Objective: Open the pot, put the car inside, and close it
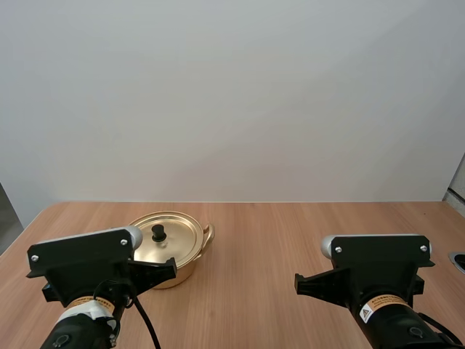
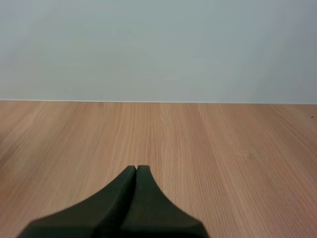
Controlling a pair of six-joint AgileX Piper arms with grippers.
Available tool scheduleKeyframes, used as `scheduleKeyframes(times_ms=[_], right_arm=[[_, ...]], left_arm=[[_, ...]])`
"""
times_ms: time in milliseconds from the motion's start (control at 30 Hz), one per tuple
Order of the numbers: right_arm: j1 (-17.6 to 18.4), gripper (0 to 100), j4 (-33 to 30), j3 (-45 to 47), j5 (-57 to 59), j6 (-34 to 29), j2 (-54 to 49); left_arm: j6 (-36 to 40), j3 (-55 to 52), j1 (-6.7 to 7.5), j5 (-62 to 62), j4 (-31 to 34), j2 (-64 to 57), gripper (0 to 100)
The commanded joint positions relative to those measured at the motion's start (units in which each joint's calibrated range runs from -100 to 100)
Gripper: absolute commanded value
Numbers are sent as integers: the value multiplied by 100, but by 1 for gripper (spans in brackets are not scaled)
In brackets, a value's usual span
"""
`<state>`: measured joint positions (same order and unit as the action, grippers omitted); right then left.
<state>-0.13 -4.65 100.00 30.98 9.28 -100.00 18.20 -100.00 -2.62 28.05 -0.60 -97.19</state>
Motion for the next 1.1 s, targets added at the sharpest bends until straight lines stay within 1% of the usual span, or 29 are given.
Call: scheduleKeyframes(times_ms=[0,133,200,267,300,433,767,933,967,1000,1067], right_arm=[[-2,0,-1,0,11,1,0],[-2,0,-1,0,11,1,0],[-2,0,-1,0,11,1,0],[-2,0,-1,0,11,1,0],[-2,0,-1,0,11,1,0],[-2,0,-1,0,11,1,0],[-2,0,-1,0,11,1,0],[-2,0,-1,0,11,1,0],[-2,0,-1,0,11,1,0],[-2,0,-1,0,11,1,0],[-2,0,-1,0,11,1,0]], left_arm=[[-7,0,1,-46,105,-4,0],[-62,0,1,-174,632,-4,0],[-408,0,1,-174,998,-4,0],[-824,0,1,-131,1009,-4,0],[-876,0,1,-39,1009,-4,0],[-883,0,1,217,809,-4,0],[-900,0,1,68,578,-4,0],[-900,0,1,68,565,-4,0],[-900,0,22,68,566,-4,0],[-900,0,129,68,566,23,0],[-900,0,298,68,566,9,0]])
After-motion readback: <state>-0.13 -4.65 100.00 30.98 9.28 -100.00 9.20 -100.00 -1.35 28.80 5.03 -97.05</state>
